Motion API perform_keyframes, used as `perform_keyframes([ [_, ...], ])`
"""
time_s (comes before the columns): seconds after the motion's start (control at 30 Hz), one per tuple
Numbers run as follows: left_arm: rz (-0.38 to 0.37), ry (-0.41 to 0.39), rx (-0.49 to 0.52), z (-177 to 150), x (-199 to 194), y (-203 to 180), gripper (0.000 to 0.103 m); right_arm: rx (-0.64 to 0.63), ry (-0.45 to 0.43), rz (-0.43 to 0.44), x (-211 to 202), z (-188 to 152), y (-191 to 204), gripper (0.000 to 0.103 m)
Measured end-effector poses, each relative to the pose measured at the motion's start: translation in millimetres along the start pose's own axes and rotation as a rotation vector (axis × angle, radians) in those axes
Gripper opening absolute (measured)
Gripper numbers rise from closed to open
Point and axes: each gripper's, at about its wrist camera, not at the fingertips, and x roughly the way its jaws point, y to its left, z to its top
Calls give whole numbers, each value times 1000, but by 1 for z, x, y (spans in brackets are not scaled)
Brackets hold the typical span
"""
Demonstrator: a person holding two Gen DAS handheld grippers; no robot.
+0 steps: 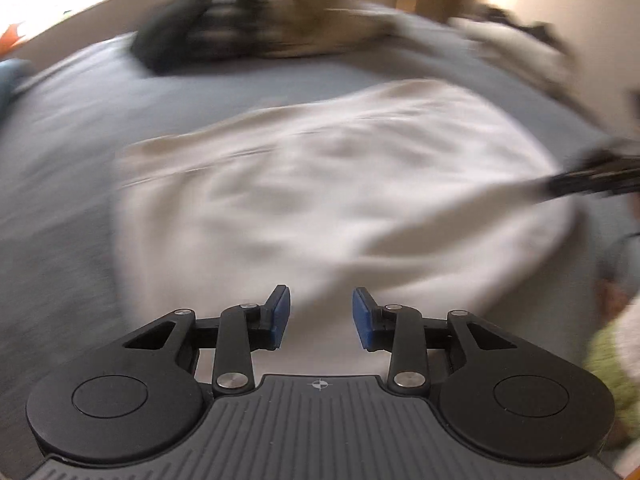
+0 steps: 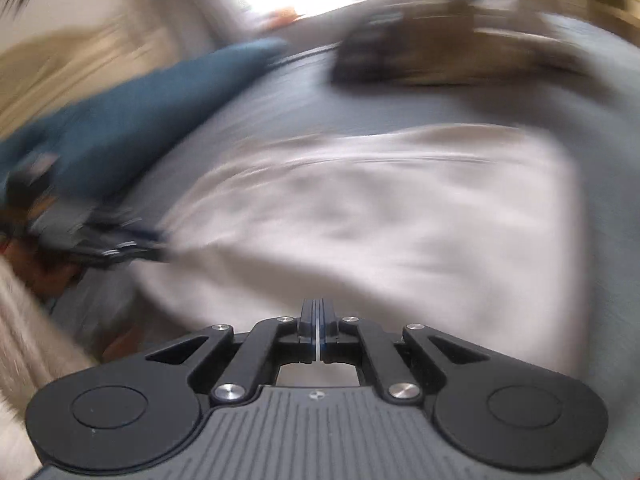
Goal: Fold clothes
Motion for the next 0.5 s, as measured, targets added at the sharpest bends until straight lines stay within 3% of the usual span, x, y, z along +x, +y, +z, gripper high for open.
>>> perform_keyframes([
  [0.1, -113, 21, 74, 0, 27, -26, 34, -129, 65, 83, 40, -3, 34, 1],
  [0.2, -87, 71, 132, -15, 38, -28, 34, -306, 157, 45, 49, -22, 50, 1],
  [0.27, -71, 85, 105, -26, 28, -12, 34, -356, 174, 3, 30, -34, 39, 1],
  [0.4, 14, 132, -78, -45, -4, 43, 34, -194, 217, -161, -24, -43, -16, 1],
  [0.5, 75, 142, -196, -52, -31, 75, 34, 3, 217, -250, -70, -49, -55, 1],
])
